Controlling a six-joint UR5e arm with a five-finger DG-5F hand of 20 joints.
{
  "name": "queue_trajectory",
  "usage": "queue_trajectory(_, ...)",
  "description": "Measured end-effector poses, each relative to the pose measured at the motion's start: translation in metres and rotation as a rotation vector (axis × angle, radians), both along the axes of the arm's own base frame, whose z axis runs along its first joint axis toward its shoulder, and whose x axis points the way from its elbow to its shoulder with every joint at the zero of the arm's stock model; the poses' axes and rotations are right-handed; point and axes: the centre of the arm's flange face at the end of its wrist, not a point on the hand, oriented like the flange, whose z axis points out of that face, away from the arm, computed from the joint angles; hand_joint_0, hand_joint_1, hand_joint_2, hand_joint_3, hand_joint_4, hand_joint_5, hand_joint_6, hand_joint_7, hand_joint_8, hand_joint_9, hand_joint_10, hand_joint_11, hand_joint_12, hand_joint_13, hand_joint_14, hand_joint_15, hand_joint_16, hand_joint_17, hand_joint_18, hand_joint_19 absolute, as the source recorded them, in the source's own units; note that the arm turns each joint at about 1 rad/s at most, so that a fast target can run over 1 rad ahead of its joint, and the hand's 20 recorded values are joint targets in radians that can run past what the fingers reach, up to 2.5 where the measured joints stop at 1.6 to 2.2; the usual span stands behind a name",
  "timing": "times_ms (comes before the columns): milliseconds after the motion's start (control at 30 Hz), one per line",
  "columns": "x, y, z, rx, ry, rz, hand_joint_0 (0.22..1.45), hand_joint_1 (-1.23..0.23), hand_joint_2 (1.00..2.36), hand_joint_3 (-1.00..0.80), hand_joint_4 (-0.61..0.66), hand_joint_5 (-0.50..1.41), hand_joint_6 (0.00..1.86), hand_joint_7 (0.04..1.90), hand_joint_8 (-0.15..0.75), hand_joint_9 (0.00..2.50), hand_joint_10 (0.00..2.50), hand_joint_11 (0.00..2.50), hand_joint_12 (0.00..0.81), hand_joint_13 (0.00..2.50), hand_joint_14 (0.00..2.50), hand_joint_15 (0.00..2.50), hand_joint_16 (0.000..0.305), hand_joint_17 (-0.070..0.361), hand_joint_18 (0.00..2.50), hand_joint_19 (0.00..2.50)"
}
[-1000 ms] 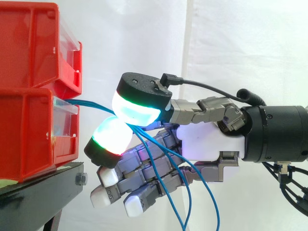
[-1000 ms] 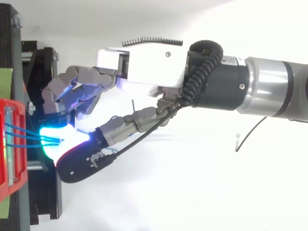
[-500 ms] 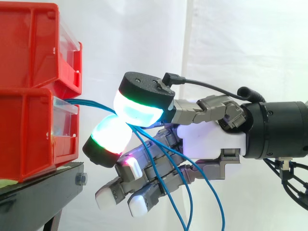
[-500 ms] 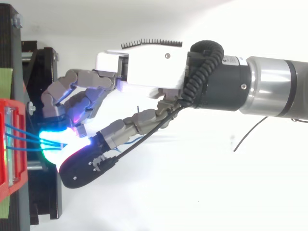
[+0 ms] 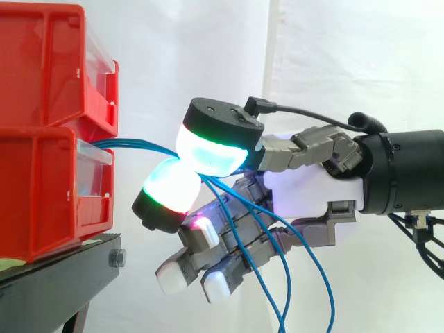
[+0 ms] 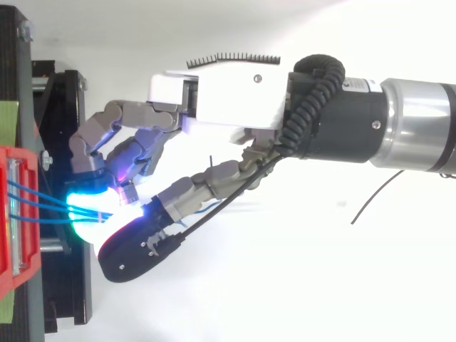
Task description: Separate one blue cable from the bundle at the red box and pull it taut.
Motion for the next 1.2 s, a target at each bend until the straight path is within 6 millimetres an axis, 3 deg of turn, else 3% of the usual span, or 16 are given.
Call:
queue_trajectory(233,-0.004,-0.001,0.004,0.003,0.021,-0.004,0.83,-0.89,1.00,-0.50,0.15,-0.23,0.91,1.04,0.324,0.94,0.02,1.28,0.413,0.77,0.02,0.54,0.051,0.116,0.76,0.61)
queue_trajectory(533,-0.004,-0.001,0.013,0.042,0.033,-0.008,0.63,-0.92,1.00,-0.50,0.16,-0.23,0.91,1.01,0.332,0.96,0.02,1.32,0.417,0.78,0.02,0.56,0.051,0.115,0.80,0.62)
queue_trajectory(733,-0.005,-0.001,0.015,0.071,0.056,-0.011,0.55,-0.81,1.00,-0.50,0.16,-0.22,0.89,0.98,0.337,1.00,0.02,1.32,0.424,0.79,0.02,0.56,0.052,0.118,0.82,0.65)
queue_trajectory(1033,-0.005,0.000,0.016,0.076,0.058,-0.013,0.63,-0.55,1.00,-0.50,0.14,-0.20,0.87,1.02,0.323,1.04,0.02,1.31,0.417,0.81,0.02,0.56,0.051,0.114,0.83,0.68)
queue_trajectory(1200,-0.006,0.000,0.016,0.076,0.059,-0.014,0.66,-0.65,1.01,-0.37,0.10,-0.20,0.88,1.09,0.328,1.02,0.02,1.32,0.419,0.80,0.02,0.57,0.051,0.115,0.82,0.69)
